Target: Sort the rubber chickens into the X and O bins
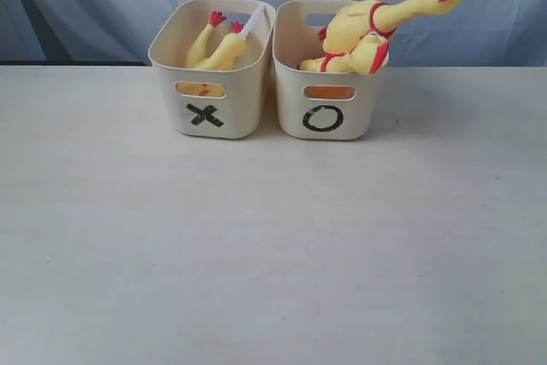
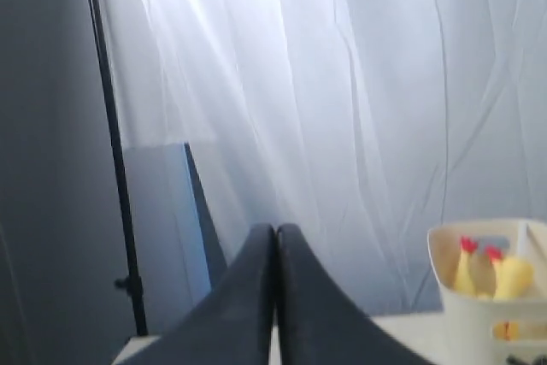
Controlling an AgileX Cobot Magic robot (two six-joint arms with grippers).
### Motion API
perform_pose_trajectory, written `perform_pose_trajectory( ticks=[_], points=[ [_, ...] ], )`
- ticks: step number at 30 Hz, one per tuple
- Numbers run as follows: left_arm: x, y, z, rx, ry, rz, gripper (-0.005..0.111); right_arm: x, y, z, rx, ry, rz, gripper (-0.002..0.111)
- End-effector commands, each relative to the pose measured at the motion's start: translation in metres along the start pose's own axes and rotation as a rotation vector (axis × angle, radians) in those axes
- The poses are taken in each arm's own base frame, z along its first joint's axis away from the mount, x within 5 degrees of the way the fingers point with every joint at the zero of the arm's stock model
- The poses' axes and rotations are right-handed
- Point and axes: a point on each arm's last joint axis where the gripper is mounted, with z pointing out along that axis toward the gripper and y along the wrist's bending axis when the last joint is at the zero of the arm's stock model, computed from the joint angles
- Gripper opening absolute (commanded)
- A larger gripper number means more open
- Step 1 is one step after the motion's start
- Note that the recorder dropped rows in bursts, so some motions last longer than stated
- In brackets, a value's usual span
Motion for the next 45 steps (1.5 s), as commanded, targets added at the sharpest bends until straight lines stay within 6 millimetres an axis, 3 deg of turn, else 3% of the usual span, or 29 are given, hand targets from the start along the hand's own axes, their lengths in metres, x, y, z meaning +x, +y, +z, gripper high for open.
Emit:
perform_pose_trajectory(
  ticks=[1, 8, 12, 15, 16, 18, 21, 28, 33, 45],
  points=[
    [0.008, -0.001, 0.004, -0.019, -0.156, -0.027, 0.0, -0.001, 0.0, -0.001, -0.001, -0.017, 0.03, -0.001],
    [0.055, -0.008, 0.012, -0.004, -0.054, -0.013, 0.0, -0.002, 0.001, -0.001, -0.014, -0.03, 0.029, -0.001],
    [0.102, -0.016, 0.012, 0.029, 0.06, 0.118, 0.0, 0.002, 0.0, -0.001, -0.006, -0.017, 0.038, -0.001],
    [0.102, -0.018, 0.012, 0.055, 0.046, 0.116, 0.0, 0.027, -0.01, -0.003, 0.044, 0.03, 0.247, -0.001],
    [0.102, -0.019, 0.012, 0.063, 0.035, 0.11, 0.0, 0.044, -0.016, -0.006, 0.072, 0.057, 0.33, -0.001],
    [0.101, -0.019, 0.012, 0.064, 0.029, 0.109, 0.0, 0.063, -0.023, -0.009, 0.118, 0.116, 0.379, -0.001],
    [0.101, -0.019, 0.012, 0.064, 0.035, 0.109, 0.0, 0.074, -0.028, -0.012, 0.194, 0.228, 0.379, -0.001],
    [0.106, -0.019, 0.012, 0.068, 0.088, 0.111, 0.0, 0.084, -0.031, -0.016, 0.279, 0.323, 0.506, -0.001],
    [0.106, -0.019, 0.012, 0.068, 0.088, 0.111, 0.0, 0.099, -0.034, -0.024, 0.372, 0.482, 0.513, -0.001],
    [0.112, -0.018, 0.011, 0.063, 0.153, 0.105, 0.0, 0.099, -0.034, -0.025, 0.377, 0.491, 0.513, -0.001]
  ],
)
